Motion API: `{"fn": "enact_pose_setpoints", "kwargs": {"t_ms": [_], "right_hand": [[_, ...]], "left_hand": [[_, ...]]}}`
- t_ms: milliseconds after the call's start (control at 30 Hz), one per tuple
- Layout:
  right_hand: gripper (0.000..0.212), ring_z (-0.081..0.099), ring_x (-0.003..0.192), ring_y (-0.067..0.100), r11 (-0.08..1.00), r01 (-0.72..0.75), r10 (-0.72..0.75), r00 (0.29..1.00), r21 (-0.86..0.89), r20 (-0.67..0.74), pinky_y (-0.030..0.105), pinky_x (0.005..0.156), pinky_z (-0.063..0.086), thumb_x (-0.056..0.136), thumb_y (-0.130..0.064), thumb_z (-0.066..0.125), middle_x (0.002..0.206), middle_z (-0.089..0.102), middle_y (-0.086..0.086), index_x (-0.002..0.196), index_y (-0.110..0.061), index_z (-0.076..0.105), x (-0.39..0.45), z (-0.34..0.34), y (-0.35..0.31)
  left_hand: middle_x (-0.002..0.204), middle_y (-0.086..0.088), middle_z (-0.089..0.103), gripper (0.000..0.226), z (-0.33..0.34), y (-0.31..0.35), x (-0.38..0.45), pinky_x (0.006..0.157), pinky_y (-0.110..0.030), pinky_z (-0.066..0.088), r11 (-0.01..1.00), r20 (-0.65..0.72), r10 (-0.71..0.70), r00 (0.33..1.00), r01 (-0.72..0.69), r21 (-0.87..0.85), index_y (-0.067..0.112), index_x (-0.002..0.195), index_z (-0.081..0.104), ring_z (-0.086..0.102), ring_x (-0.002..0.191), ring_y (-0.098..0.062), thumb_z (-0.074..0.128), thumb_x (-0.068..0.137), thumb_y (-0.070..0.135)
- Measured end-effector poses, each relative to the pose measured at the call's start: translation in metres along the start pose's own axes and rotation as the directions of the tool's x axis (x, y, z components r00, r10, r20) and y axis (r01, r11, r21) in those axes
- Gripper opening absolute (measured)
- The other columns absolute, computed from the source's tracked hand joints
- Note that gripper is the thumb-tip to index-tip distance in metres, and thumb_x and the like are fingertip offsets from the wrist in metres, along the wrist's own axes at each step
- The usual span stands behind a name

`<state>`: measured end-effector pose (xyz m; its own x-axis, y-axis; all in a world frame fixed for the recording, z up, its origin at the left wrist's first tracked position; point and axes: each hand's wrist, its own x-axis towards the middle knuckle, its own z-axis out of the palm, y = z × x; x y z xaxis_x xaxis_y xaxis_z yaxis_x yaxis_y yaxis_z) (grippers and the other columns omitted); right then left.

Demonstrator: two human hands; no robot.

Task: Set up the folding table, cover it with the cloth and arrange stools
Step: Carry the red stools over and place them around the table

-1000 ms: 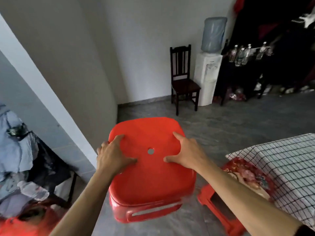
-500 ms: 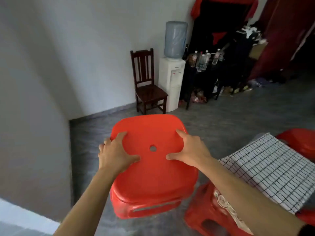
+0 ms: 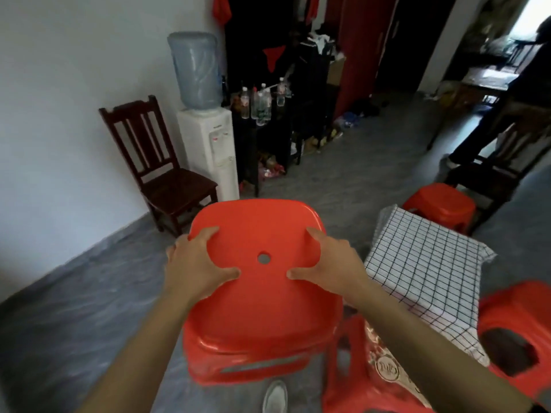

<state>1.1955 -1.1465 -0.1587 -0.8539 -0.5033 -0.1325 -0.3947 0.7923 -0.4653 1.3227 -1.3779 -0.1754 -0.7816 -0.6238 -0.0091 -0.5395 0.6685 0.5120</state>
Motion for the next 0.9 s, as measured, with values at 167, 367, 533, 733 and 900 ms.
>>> {"fn": "enact_pose_setpoints", "kwargs": {"t_ms": [167, 367, 533, 733, 900], "right_hand": [[0.115, 0.056, 0.122, 0.031, 0.996, -0.091, 0.091, 0.995, 0.017, -0.032, 0.044, 0.095, 0.050, 0.053, -0.076, 0.074, 0.135, 0.058, 0.004, 0.149, -0.039, 0.022, 0.087, -0.009, 0.023], [0.111, 0.057, 0.120, 0.032, 0.979, -0.190, 0.196, 0.976, 0.067, -0.091, 0.041, 0.095, 0.049, 0.056, -0.072, 0.077, 0.133, 0.059, 0.007, 0.149, -0.038, 0.027, 0.166, -0.040, 0.043], [0.111, 0.060, 0.115, 0.030, 0.961, -0.271, 0.276, 0.951, 0.055, -0.138, 0.043, 0.091, 0.052, 0.054, -0.075, 0.075, 0.128, 0.061, 0.006, 0.146, -0.041, 0.023, 0.223, -0.055, 0.060], [0.116, 0.060, 0.110, 0.030, 0.909, -0.417, 0.411, 0.894, 0.006, -0.177, 0.040, 0.087, 0.052, 0.055, -0.075, 0.075, 0.124, 0.062, 0.009, 0.150, -0.042, 0.018, 0.304, -0.069, 0.083], [0.113, 0.060, 0.109, 0.029, 0.859, -0.512, 0.501, 0.842, -0.007, -0.200, 0.039, 0.086, 0.050, 0.058, -0.072, 0.076, 0.122, 0.060, 0.011, 0.151, -0.037, 0.021, 0.367, -0.087, 0.090]], "left_hand": [[0.135, -0.011, 0.047, 0.114, 0.018, 0.038, 0.100, 0.103, -0.053, 0.041, 0.997, 0.036, 0.080, 0.996, -0.080, 0.017, 0.043, 0.138, 0.042, 0.044, 0.125, -0.035, 0.059, 0.032, 0.078], [0.137, -0.012, 0.043, 0.099, 0.033, 0.095, 0.202, 0.105, -0.053, 0.038, 0.979, 0.085, 0.199, 0.976, -0.201, 0.019, 0.042, 0.140, 0.041, 0.037, 0.126, -0.038, 0.084, 0.052, 0.058], [0.133, -0.009, 0.048, 0.106, 0.061, 0.122, 0.280, 0.105, -0.049, 0.040, 0.962, 0.134, 0.272, 0.953, -0.273, -0.008, 0.043, 0.135, 0.042, 0.045, 0.123, -0.033, 0.064, 0.036, 0.074], [0.124, -0.011, 0.056, 0.092, 0.117, 0.155, 0.384, 0.105, -0.042, 0.038, 0.921, 0.186, 0.389, 0.902, -0.378, -0.094, 0.037, 0.131, 0.049, 0.049, 0.117, -0.031, 0.080, 0.048, 0.060], [0.126, -0.010, 0.059, 0.097, 0.154, 0.183, 0.472, 0.104, -0.042, 0.039, 0.886, 0.240, 0.461, 0.854, -0.432, -0.166, 0.034, 0.130, 0.052, 0.051, 0.118, -0.031, 0.071, 0.040, 0.066]]}}
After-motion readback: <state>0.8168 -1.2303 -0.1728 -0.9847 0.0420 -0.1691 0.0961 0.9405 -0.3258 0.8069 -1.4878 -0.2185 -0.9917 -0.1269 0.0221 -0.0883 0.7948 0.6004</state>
